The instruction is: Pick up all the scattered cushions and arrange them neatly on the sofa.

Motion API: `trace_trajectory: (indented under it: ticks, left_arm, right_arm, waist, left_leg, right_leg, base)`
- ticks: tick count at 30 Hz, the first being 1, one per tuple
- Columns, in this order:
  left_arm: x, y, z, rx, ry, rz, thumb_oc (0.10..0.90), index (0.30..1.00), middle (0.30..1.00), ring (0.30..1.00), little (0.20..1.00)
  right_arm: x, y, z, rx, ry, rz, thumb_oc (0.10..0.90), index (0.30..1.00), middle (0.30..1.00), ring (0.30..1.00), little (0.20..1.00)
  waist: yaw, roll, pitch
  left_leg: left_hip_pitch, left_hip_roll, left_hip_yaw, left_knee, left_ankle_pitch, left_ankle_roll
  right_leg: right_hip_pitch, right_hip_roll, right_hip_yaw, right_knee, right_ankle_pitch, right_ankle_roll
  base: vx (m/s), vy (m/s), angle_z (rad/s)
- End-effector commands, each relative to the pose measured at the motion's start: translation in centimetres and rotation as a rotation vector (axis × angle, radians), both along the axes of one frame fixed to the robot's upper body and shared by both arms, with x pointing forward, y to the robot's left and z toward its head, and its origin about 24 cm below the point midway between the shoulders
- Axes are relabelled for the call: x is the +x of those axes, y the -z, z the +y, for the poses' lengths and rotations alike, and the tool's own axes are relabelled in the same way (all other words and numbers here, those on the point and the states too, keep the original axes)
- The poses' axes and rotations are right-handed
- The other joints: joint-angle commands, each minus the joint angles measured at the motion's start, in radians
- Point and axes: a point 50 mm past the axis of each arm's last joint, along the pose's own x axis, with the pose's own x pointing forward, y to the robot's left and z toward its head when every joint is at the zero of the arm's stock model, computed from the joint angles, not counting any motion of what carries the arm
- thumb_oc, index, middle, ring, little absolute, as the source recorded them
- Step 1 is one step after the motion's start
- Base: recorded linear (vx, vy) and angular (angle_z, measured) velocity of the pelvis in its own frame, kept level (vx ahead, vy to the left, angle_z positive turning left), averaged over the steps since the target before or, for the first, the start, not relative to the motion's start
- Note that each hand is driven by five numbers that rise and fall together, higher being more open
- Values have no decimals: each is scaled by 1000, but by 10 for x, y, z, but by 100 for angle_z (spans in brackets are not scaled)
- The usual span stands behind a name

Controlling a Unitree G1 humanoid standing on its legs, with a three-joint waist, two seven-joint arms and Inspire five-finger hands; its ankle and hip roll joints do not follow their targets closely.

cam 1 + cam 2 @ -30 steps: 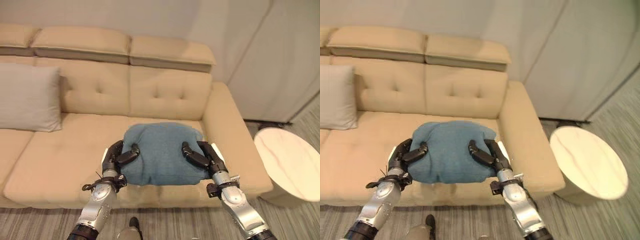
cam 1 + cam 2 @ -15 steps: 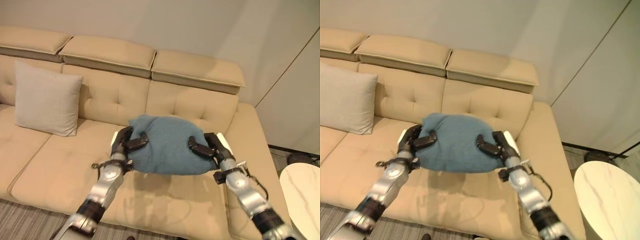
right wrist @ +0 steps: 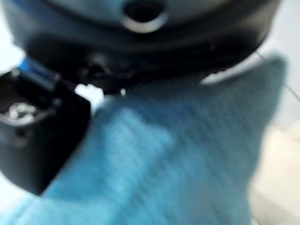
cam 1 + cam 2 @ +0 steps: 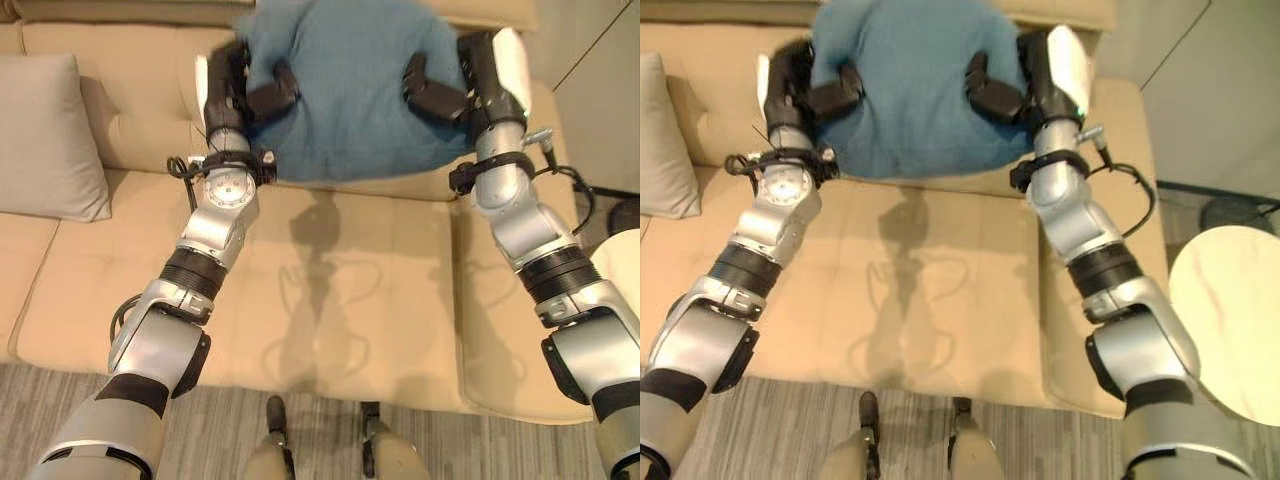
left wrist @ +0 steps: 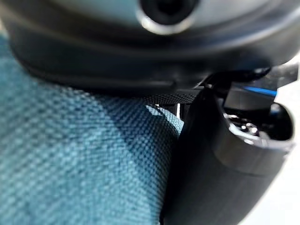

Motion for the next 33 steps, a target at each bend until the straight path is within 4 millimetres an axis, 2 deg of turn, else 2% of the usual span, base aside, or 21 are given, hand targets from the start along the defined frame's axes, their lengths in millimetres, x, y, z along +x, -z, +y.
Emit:
trace_trajectory:
  ticks: [1,3,5,7,9,11,12,15,16,17,18,19,20,23,25,26,27,28,30,33]
  left_arm:
    - [-80,-128,-37,-17,161,-701,400,300,300,300,300]
    - [-78,-125,-31,-78,155,-696,400,300,300,300,300]
    - [-67,-118,-29,-122,151,-636,400,300,300,300,300]
    - [-46,-105,-29,-157,126,-514,400,300,300,300,300]
    - [-23,-91,-33,-150,107,-368,400,300,300,300,300]
    - [-12,-86,-31,-232,58,-302,400,300,300,300,300]
    - [-4,-83,-27,-216,25,-250,400,300,300,300,300]
    - [17,-77,3,-131,-106,-76,400,300,300,300,300]
    - [21,-74,8,-144,-100,-35,618,627,627,627,627]
    - [23,-72,13,-154,-96,-10,762,844,844,844,844]
    - [26,-70,16,-141,-90,31,800,900,900,900,900]
    - [28,-65,21,-155,-75,55,800,900,900,900,900]
    - [30,-61,25,-179,-64,82,800,900,900,900,900]
    - [33,-50,42,-198,-86,162,800,900,900,900,900]
    - [32,-50,53,-191,-115,193,800,900,900,900,900]
    - [31,-52,58,-199,-119,184,800,900,900,900,900]
    - [26,-57,77,-222,-139,157,800,900,900,900,900]
    - [26,-57,77,-222,-139,157,800,900,900,900,900]
    - [21,-55,98,-287,-137,119,800,900,900,900,900]
    - [15,-48,104,-369,-76,35,800,900,900,900,900]
  right_arm:
    - [-51,-108,35,29,-172,-548,400,300,300,300,300]
    - [-48,-107,25,42,-125,-550,400,300,300,300,300]
    - [-39,-102,17,73,-87,-510,400,300,300,300,300]
    - [-29,-98,13,101,-45,-465,400,300,300,300,300]
    - [-15,-94,11,56,18,-387,400,300,300,300,300]
    - [-5,-95,16,-33,86,-337,400,300,300,300,300]
    - [-1,-96,15,-22,104,-315,400,300,300,300,300]
    - [9,-100,23,-8,123,-237,400,300,300,300,300]
    - [12,-100,30,-46,128,-205,400,300,300,300,300]
    - [15,-97,31,-50,135,-165,400,300,300,300,300]
    - [19,-93,29,-56,147,-108,400,300,300,300,300]
    - [20,-92,29,-33,150,-83,406,309,309,309,309]
    - [22,-90,27,-24,160,-59,800,900,900,900,900]
    - [28,-73,21,73,151,21,800,900,900,900,900]
    - [30,-65,10,157,158,63,800,900,900,900,900]
    - [31,-63,8,185,151,73,800,900,900,900,900]
    - [30,-57,-9,272,158,81,800,900,900,900,900]
    - [30,-56,-9,272,158,82,800,900,900,900,900]
    - [28,-48,-27,321,169,82,800,900,900,900,900]
    - [25,-36,-40,431,110,51,800,900,900,900,900]
  waist:
    - [29,27,-50]
    - [34,31,-37]
    - [34,32,-14]
    - [31,33,15]
    - [27,30,39]
    - [26,26,75]
    - [23,25,91]
    - [20,24,114]
    - [18,22,124]
    - [17,20,125]
    - [17,22,119]
    - [16,19,133]
    - [13,21,131]
    - [13,26,125]
    - [12,33,124]
    - [13,35,124]
    - [18,46,121]
    - [18,45,122]
    - [27,54,117]
    - [37,62,113]
  left_leg:
    - [-29,58,29,-39,-47,-11]
    - [-71,59,26,-29,-51,-14]
    - [-118,59,22,-21,-42,-18]
    - [-158,57,18,-25,-29,-21]
    - [-195,56,19,-31,-15,-26]
    - [-244,52,16,-17,-3,-29]
    - [-270,55,16,-10,2,-31]
    - [-325,51,26,-15,15,-32]
    - [-346,49,27,-16,19,-32]
    - [-358,48,29,-19,23,-33]
    - [-356,49,22,-31,2,-36]
    - [-378,47,30,-28,32,-34]
    - [-387,46,30,-31,37,-34]
    - [-394,42,31,-44,43,-33]
    - [-390,41,25,-46,45,-33]
    - [-385,41,23,-46,45,-34]
    - [-368,39,22,-48,42,-35]
    - [-366,39,21,-48,42,-35]
    - [-342,36,19,-43,34,-36]
    - [-305,35,13,-25,11,-35]
  right_leg:
    - [-148,-35,14,172,-142,87]
    - [-188,-36,13,186,-150,90]
    - [-229,-40,11,195,-149,91]
    - [-271,-42,5,196,-143,94]
    - [-310,-47,8,197,-132,98]
    - [-365,-49,9,216,-127,102]
    - [-394,-48,11,228,-125,105]
    - [-461,-55,14,231,-107,118]
    - [-485,-54,16,228,-99,121]
    - [-494,-54,15,223,-95,123]
    - [-491,-53,20,216,-116,131]
    - [-507,-55,15,208,-83,125]
    - [-514,-55,14,202,-79,126]
    - [-519,-53,13,183,-68,125]
    - [-510,-50,16,178,-67,122]
    - [-504,-50,16,175,-67,120]
    - [-487,-49,11,173,-72,117]
    - [-485,-48,11,172,-72,117]
    - [-455,-51,9,172,-78,114]
    - [-413,-52,8,176,-92,110]
  base:
    - [22,-1,4]
    - [30,-13,-10]
    - [-11,-39,-4]
    - [-53,-47,-7]
    - [-82,-40,11]
    - [-108,-8,45]
    - [-94,26,18]
    - [-65,20,-20]
    - [-42,10,-63]
    - [60,8,-49]
    - [-8,3,-14]
    - [4,4,-8]
    - [-82,5,-9]
    - [5,3,2]
    - [7,-15,-3]
    - [15,-27,-5]
    - [9,-15,-4]
    - [0,0,0]
    - [0,0,0]
    - [10,-4,1]
